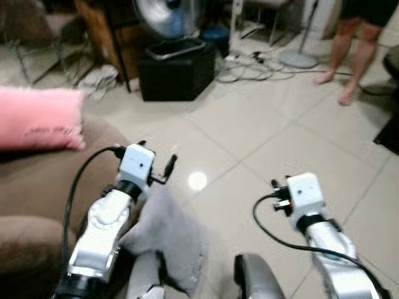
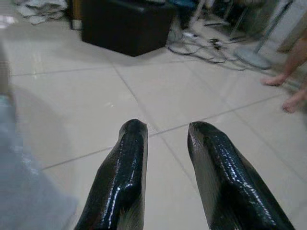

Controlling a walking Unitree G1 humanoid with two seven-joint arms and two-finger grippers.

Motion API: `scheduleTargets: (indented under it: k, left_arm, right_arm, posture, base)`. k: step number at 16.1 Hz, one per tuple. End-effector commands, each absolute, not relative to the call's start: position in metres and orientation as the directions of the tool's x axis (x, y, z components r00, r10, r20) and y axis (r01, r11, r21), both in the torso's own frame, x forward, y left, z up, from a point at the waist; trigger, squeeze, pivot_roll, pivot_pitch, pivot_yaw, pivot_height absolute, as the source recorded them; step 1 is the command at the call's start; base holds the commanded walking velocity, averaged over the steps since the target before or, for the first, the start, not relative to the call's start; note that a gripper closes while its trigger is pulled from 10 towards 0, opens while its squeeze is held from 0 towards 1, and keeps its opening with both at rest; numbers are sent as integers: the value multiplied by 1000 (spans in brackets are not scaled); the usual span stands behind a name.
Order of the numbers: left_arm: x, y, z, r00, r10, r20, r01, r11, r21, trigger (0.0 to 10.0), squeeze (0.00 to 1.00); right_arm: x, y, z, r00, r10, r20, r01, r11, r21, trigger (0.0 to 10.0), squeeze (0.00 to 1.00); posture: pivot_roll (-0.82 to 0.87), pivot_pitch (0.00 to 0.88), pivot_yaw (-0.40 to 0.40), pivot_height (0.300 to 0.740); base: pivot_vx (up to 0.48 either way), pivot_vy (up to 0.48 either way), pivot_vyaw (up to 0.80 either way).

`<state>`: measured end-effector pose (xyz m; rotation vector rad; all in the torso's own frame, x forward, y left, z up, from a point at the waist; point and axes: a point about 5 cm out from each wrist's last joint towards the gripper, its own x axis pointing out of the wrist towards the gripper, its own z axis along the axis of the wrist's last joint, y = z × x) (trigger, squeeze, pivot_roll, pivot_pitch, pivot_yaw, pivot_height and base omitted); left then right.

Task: Move the pillow to the sofa from floor

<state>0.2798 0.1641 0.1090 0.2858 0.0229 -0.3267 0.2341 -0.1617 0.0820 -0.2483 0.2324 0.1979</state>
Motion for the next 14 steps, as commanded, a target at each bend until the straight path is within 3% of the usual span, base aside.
scheduleTargets:
  k: [1, 3, 6, 9, 11, 12, 13, 14]
  left_arm:
    - [279, 164, 103, 942, -320, -98, 335, 900, 279, 10000, 0]
    - [281, 167, 93, 937, -317, -148, 347, 895, 282, 10000, 0]
    - [297, 151, 78, 888, -402, -222, 450, 858, 247, 10000, 0]
    - [315, 132, 71, 867, -426, -258, 487, 835, 255, 10000, 0]
    - [320, 122, 58, 852, -409, -327, 483, 854, 192, 10000, 0]
    - [322, 120, 56, 849, -408, -337, 484, 855, 185, 10000, 220]
    - [323, 121, 51, 844, -399, -359, 482, 857, 180, 10000, 1000]
    - [327, 126, 49, 858, -351, -376, 449, 867, 215, 10000, 1000]
  right_arm:
    - [232, -162, 80, 948, 170, -269, -228, 952, -205, 10000, 0]
    - [230, -159, 79, 946, 187, -265, -243, 949, -199, 10000, 0]
    - [227, -161, 76, 940, 195, -281, -256, 946, -200, 10000, 0]
    - [218, -160, 71, 922, 230, -313, -305, 927, -217, 10000, 0]
    - [211, -156, 68, 903, 260, -342, -349, 908, -231, 10000, 0]
    - [212, -154, 68, 903, 266, -336, -351, 910, -221, 10000, 0]
    - [209, -152, 70, 904, 275, -327, -352, 913, -205, 10000, 0]
    - [207, -149, 73, 905, 287, -315, -357, 914, -192, 10000, 0]
  posture:
    - [-87, 0, 36, 575]
    - [-91, 0, 42, 560]
    - [-93, 13, 33, 530]
    - [-98, 60, 28, 500]
    - [-94, 134, 35, 500]
    - [-93, 142, 36, 500]
    - [-88, 176, 44, 500]
    - [-91, 208, 65, 500]
  base:
    - [0, 0, 0]
    - [0, 0, 0]
    - [0, 0, 0]
    - [0, 0, 0]
    - [0, 0, 0]
    - [0, 0, 0]
    - [0, 0, 0]
    - [0, 0, 0]
